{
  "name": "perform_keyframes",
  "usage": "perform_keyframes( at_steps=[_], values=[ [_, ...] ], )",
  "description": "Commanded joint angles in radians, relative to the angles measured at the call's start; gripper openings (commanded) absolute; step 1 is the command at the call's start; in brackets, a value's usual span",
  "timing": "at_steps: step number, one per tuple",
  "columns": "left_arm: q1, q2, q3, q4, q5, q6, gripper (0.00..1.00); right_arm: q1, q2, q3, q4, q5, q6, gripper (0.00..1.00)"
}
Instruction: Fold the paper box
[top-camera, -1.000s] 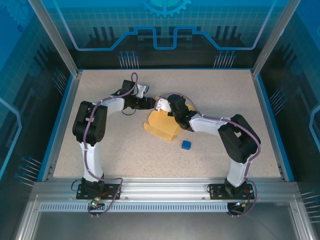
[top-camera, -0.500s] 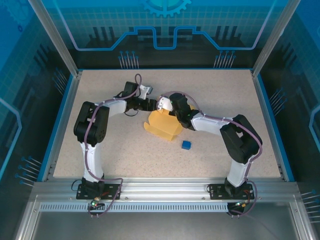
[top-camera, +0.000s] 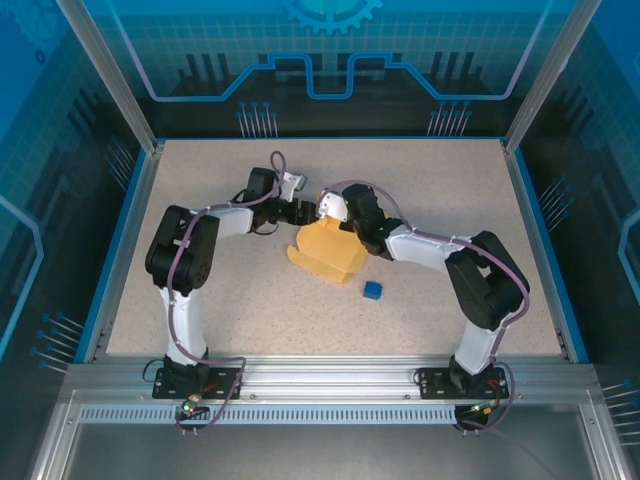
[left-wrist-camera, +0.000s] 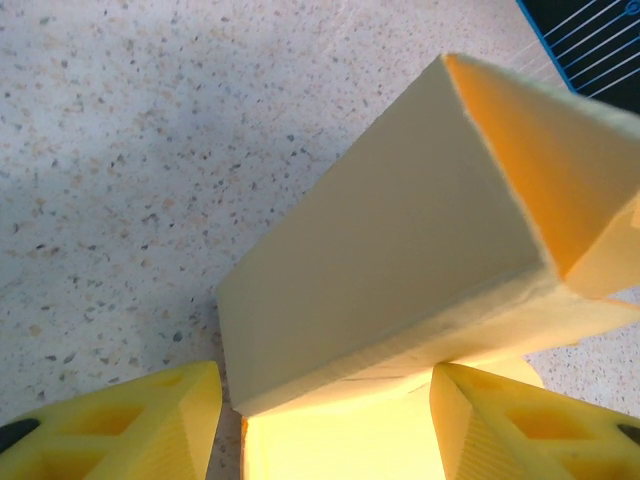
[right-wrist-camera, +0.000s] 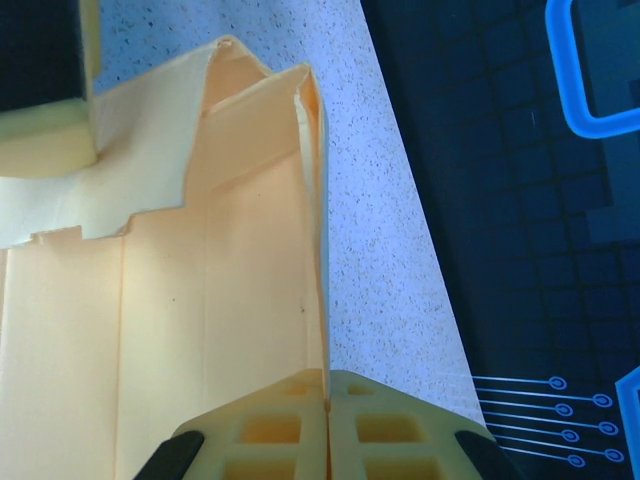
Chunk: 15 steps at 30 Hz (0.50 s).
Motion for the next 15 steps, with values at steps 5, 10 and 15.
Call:
perform_keyframes(
  at_steps=[5, 10, 15],
  values=[
    [-0.009, -0.047, -0.051, 0.163, 0.031, 0.021, 0.59, -0.008, -0.038, -0.009, -0.031, -0.055, 0.028, 0.07],
    [-0.013, -0.051, -0.071, 0.178, 0.018, 0.024, 0.59, -0.015, -0.041, -0.008, -0.035, -0.052, 0.038, 0.07],
    [-0.019, -0.066, -0.082, 0.166, -0.007, 0.047, 0.60, -0.016, -0.038, -0.006, -0.035, -0.054, 0.043, 0.07]
  ],
)
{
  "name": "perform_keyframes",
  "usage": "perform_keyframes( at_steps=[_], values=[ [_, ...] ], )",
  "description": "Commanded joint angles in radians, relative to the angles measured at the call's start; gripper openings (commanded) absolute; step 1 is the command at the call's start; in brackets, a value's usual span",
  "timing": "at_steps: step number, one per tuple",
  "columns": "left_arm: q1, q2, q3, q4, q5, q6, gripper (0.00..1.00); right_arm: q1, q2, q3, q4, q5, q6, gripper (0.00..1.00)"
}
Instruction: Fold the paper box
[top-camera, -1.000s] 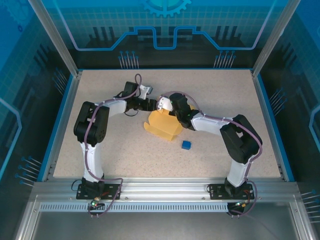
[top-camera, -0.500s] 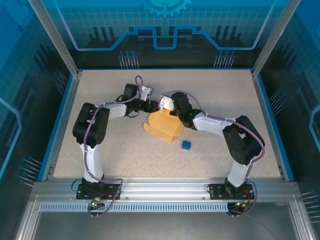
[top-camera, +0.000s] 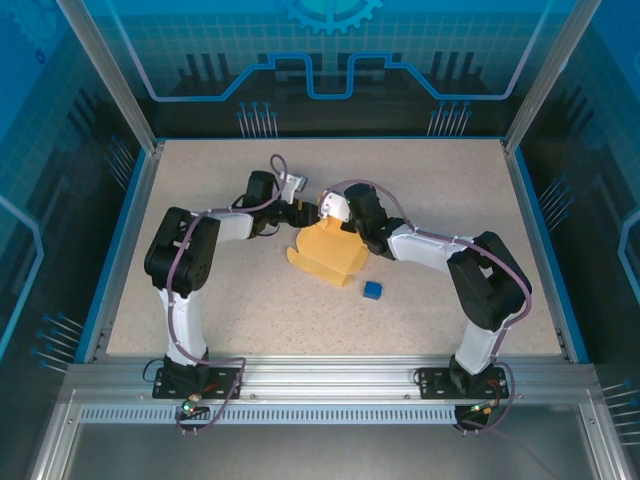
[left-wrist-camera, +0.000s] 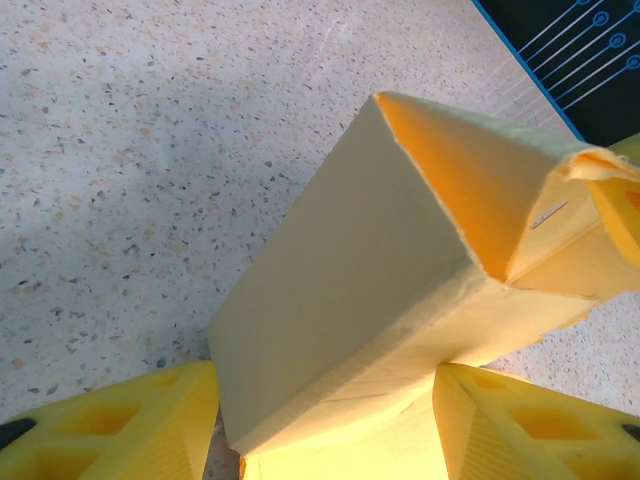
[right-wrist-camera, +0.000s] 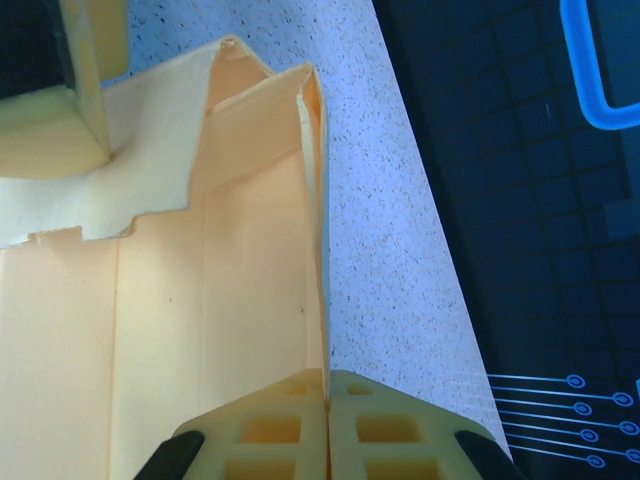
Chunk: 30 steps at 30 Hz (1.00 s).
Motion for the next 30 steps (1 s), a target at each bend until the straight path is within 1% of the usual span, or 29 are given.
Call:
perform_keyframes(
  at_steps=[1, 8, 17, 21, 30],
  values=[
    [-0.013, -0.051, -0.015, 0.027, -0.015, 0.039, 0.60, -0.006, -0.029, 0.000, -0.014, -0.030, 0.020, 0.07],
    [-0.028, -0.071, -0.040, 0.039, -0.037, 0.051, 0.58, -0.010, -0.028, 0.004, -0.015, -0.024, 0.023, 0.07],
    [-0.042, -0.083, -0.037, -0.023, -0.037, 0.073, 0.53, -0.010, -0.033, 0.004, -0.018, -0.027, 0.027, 0.07],
    [-0.046, -0.101, -0.058, -0.026, -0.035, 0.079, 0.50, -0.012, -0.033, 0.006, -0.018, -0.025, 0.029, 0.07],
    [-0.056, -0.113, -0.067, -0.024, 0.012, 0.104, 0.52, -0.013, -0.029, 0.009, -0.023, -0.021, 0.035, 0.06]
  ],
)
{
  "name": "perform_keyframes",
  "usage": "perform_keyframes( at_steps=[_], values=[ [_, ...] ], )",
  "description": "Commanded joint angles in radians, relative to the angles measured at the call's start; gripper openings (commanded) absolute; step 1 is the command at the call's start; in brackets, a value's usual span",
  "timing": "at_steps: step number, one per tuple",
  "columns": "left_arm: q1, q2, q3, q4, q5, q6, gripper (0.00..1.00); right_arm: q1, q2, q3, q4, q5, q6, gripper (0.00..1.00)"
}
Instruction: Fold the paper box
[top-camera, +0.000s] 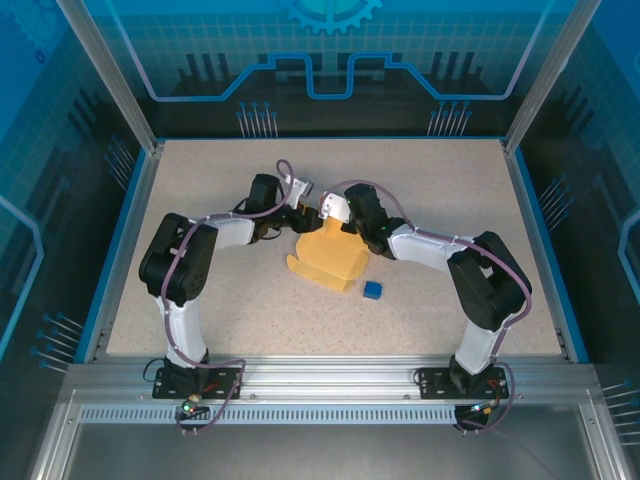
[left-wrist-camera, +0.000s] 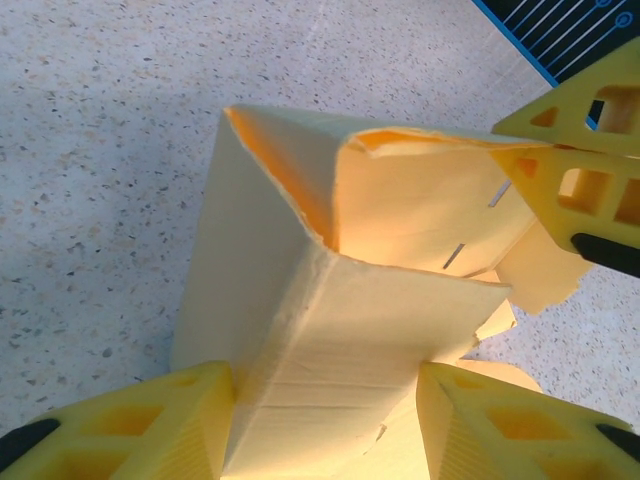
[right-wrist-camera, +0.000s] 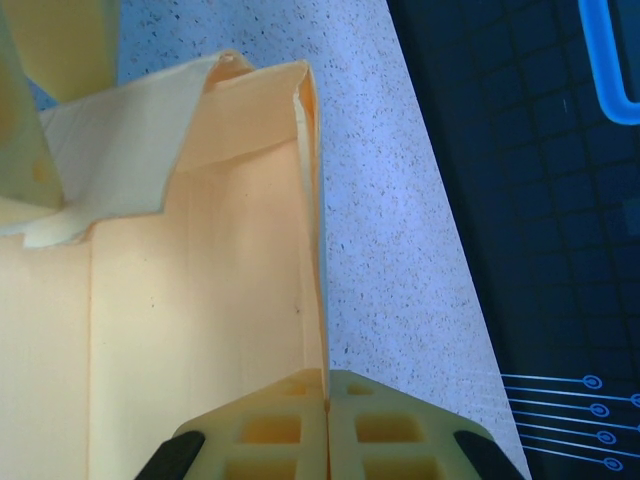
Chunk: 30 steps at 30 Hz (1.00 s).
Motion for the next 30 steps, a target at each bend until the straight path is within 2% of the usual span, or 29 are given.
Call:
perform_keyframes(
  at_steps=[1, 11, 16, 30],
  values=[
    [-0.011, -0.038, -0.015, -0.006, 0.047, 0.035, 0.52, -0.009, -0.031, 0.007, 0.000, -0.008, 0.023, 0.06],
    [-0.011, -0.047, -0.025, -0.026, 0.040, 0.050, 0.54, -0.009, -0.032, 0.007, 0.000, -0.009, 0.026, 0.06],
    [-0.011, -0.043, -0.022, -0.037, 0.019, 0.049, 0.49, -0.009, -0.032, 0.007, 0.000, -0.010, 0.026, 0.06],
    [-0.019, -0.077, -0.073, -0.022, -0.117, 0.032, 0.46, 0.001, -0.077, -0.022, -0.021, -0.083, 0.068, 0.07]
  ],
)
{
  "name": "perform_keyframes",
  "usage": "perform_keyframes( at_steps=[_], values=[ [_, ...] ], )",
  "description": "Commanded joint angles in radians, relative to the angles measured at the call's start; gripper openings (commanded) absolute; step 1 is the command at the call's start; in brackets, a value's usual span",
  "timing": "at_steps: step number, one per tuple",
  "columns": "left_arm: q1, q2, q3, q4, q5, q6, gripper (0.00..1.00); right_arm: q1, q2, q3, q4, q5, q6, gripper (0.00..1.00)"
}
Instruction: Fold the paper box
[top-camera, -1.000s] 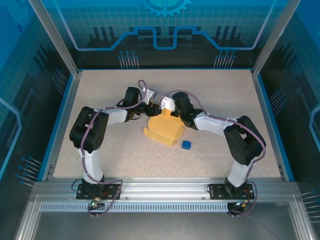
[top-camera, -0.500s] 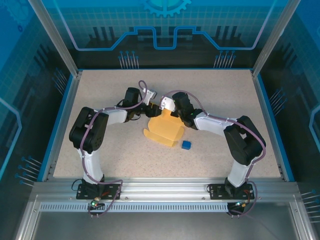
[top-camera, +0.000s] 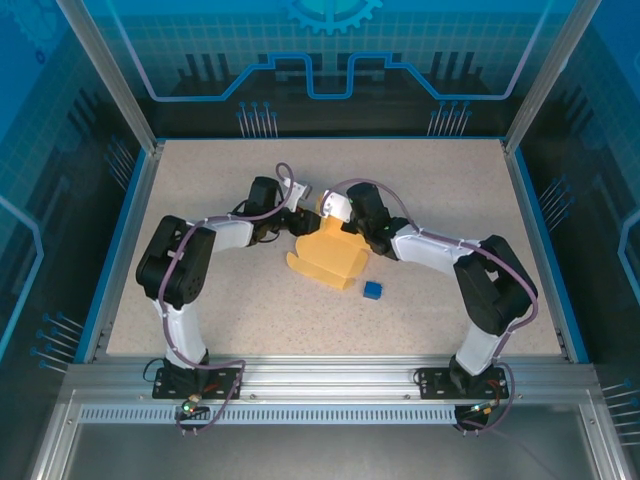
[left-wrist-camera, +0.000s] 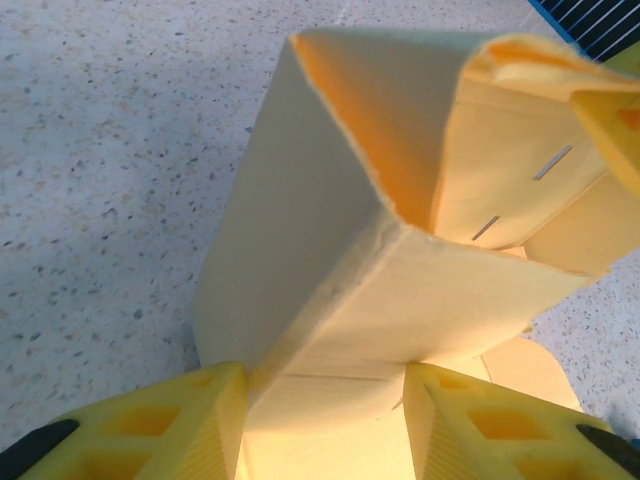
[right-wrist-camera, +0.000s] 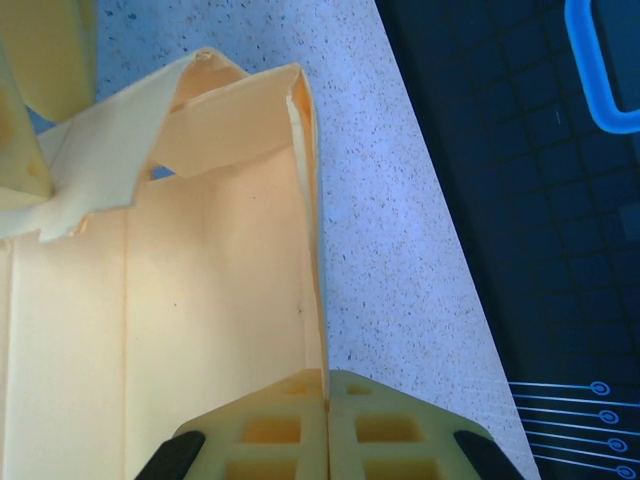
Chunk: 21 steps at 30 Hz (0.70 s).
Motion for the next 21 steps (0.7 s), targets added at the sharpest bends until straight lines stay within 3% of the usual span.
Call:
perform_keyframes(
  at_steps=[1, 11, 21],
  values=[
    [-0.017, -0.045, -0.043, 0.020, -0.053, 0.008, 0.46, 0.003, -0.032, -0.012, -0.007, -0.043, 0.039, 0.07],
    [-0.025, -0.051, -0.068, 0.057, -0.090, -0.003, 0.44, 0.013, -0.005, 0.010, -0.044, -0.058, 0.042, 0.06],
    [-0.025, -0.067, -0.112, 0.119, -0.017, -0.006, 0.37, 0.018, 0.035, 0.017, -0.047, -0.024, 0.043, 0.07]
  ],
)
